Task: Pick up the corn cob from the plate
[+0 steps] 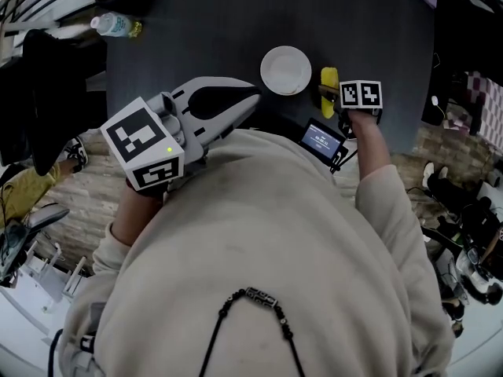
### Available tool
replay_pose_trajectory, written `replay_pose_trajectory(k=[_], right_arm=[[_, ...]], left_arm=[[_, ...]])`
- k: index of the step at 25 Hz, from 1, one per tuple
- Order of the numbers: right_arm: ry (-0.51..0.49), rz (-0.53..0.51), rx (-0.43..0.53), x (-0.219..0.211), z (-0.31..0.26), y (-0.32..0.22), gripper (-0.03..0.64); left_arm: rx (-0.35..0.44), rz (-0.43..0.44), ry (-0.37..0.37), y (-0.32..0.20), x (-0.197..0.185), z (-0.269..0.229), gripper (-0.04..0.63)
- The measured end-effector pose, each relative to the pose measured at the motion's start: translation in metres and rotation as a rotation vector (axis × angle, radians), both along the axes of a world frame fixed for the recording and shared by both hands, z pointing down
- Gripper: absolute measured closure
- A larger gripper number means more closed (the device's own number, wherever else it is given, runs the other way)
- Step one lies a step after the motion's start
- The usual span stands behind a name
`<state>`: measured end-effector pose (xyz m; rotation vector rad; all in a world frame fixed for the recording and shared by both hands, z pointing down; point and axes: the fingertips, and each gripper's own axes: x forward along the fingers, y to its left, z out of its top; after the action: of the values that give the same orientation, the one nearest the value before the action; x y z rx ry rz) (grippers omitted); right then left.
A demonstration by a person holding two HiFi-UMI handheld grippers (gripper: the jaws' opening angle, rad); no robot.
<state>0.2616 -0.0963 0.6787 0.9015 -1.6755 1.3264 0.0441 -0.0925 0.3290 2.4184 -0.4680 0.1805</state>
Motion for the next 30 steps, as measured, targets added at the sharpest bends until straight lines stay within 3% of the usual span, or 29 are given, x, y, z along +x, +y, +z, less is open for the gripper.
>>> replay_pose_trajectory(k=[6,16,25,30], right_arm=[[-0.068,0.099,0.098,-0.005,-0.047,-0.026,0.362],[-0.18,0.114,0.273,-0.042,-0.148,-0.06,0.362],[-0.187,0.061,0.269,-0.053,-0.16,-0.061,0.362],[-0.184,0.016,0.246,-0.058,-0.159,-0.06,0.362]], left_arm=[[0.017,0.021,0.024,-0.003,0.002,-0.01,0.589],[0.018,0.062,0.094,-0.014,0.0,-0.009,0.589],[0.087,0.045,0.139,-0.015,0.008,-0.025,0.589],[0.083,0.008,0.085,-0.014,0.001,-0.016,0.589]])
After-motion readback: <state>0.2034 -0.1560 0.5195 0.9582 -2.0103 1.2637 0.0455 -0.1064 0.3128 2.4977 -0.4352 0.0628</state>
